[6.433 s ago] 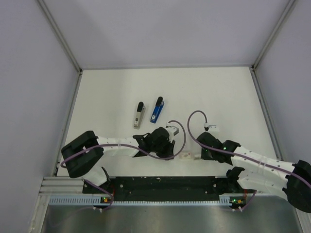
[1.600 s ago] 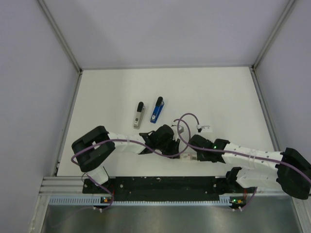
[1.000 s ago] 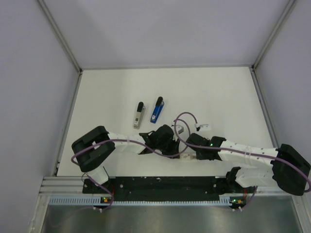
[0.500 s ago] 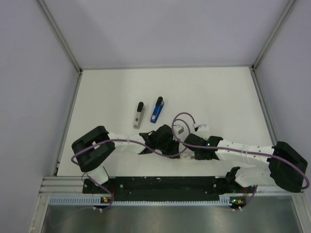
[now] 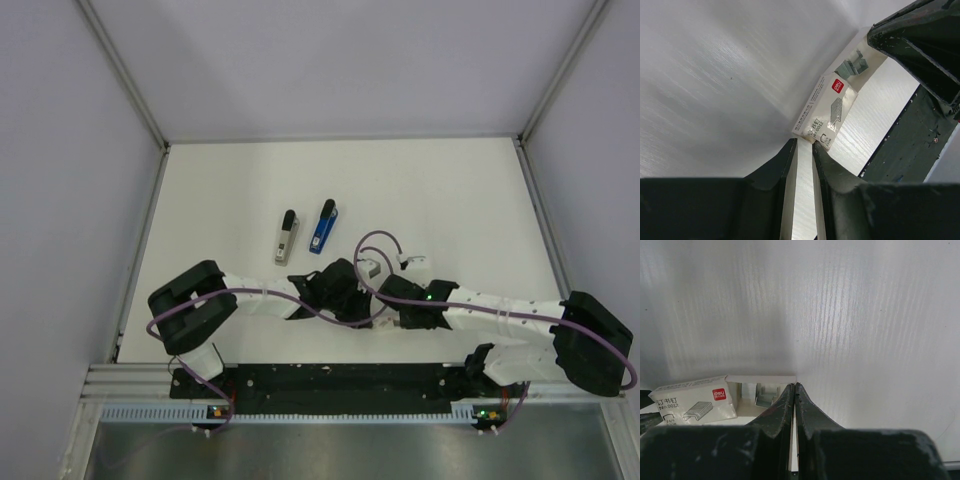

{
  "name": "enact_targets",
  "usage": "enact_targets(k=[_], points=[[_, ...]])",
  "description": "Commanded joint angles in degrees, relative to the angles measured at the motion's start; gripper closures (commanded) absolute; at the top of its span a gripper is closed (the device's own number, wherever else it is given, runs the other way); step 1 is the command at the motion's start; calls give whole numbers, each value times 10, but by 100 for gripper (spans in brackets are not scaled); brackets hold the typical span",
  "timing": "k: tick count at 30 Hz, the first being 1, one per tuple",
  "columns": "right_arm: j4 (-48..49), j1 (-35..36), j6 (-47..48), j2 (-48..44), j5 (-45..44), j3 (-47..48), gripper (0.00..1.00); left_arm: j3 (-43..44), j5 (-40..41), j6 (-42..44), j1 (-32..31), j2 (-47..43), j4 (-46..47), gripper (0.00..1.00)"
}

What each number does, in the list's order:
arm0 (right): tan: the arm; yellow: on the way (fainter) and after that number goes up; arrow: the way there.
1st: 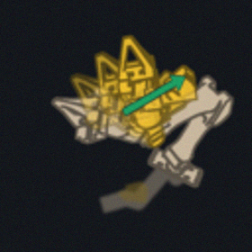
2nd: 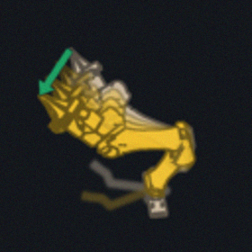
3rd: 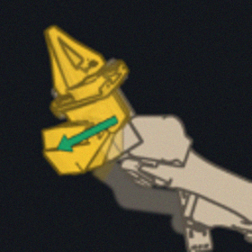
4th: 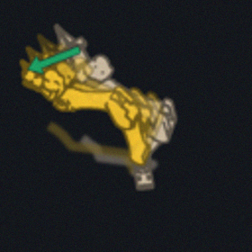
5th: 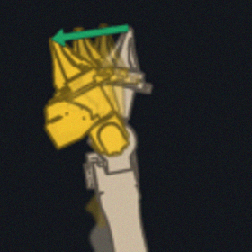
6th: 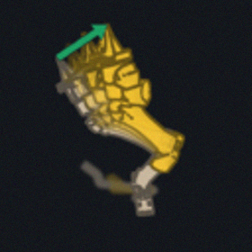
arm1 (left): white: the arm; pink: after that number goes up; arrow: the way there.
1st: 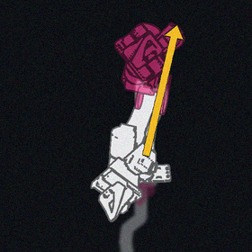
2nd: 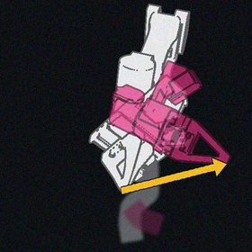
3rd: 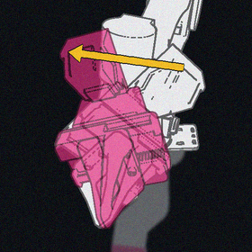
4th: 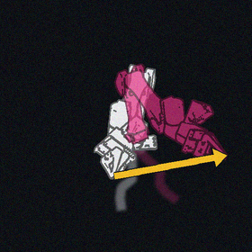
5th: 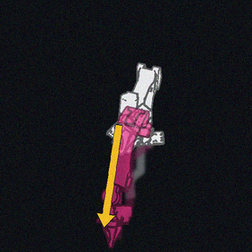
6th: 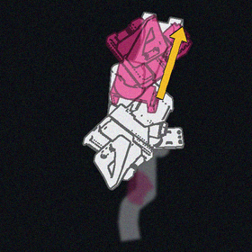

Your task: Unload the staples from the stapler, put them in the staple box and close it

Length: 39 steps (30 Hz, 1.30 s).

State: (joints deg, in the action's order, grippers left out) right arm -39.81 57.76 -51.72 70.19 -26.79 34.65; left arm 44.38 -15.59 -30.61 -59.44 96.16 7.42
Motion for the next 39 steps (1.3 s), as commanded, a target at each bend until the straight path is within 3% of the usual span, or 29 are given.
enact_targets(k=[1,25,39], points=[[20,8,-14,-12,-2,20,100,11,-2,-7,-6,-2,32,76],[81,13,75,-75,80,-55,100,15,32,7,-7,16,30,76],[84,13,89,-97,85,-61,100,24,35,11,-6,22,21,76]])
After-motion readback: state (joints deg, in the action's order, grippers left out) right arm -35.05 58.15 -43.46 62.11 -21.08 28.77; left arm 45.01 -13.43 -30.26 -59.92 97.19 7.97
